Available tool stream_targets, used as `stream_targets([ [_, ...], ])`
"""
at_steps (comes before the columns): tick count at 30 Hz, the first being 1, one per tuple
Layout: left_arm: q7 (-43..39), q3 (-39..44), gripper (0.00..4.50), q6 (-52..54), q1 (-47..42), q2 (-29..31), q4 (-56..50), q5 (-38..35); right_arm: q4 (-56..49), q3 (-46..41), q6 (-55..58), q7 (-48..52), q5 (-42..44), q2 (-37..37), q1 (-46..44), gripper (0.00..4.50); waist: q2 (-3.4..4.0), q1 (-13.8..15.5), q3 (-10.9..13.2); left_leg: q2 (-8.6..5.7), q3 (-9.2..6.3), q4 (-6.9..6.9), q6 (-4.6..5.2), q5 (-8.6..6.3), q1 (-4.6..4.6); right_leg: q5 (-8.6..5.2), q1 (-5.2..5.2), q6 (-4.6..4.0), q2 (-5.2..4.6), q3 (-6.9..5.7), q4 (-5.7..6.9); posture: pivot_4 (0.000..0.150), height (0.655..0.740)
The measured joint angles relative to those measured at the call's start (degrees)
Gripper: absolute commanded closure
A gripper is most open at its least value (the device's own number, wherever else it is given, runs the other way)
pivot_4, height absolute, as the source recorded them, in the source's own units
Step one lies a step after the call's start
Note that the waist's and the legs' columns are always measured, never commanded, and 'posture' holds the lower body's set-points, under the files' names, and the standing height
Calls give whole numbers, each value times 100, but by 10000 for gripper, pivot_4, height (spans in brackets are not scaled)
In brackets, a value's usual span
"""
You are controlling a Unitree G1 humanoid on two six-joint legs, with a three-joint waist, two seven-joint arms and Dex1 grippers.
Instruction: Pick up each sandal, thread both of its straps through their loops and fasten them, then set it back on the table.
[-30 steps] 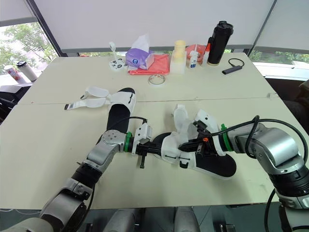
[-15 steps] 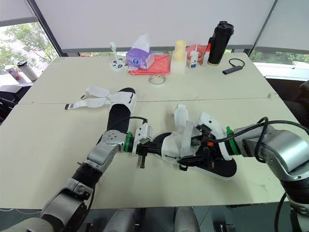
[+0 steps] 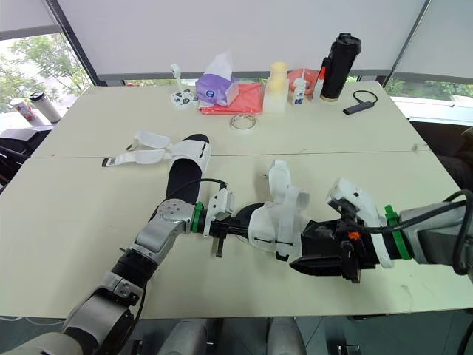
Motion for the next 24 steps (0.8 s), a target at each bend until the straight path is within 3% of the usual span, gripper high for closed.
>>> stream_targets([
  [10,85,-31,45000,194,250,62,-398,-48,-268,-193,122,-1589,784,1092,1723,595,-1,-6,-2,-3,0,2,5,-2,5,-6,9,-11,-4,0,-5,1500,7296],
  [24,116,-82,45000,636,503,244,-988,-152,510,675,-637,-2523,705,1602,1134,595,-1,-10,-2,0,-1,3,7,-2,5,-8,17,-15,-1,-2,-18,1500,7296],
])
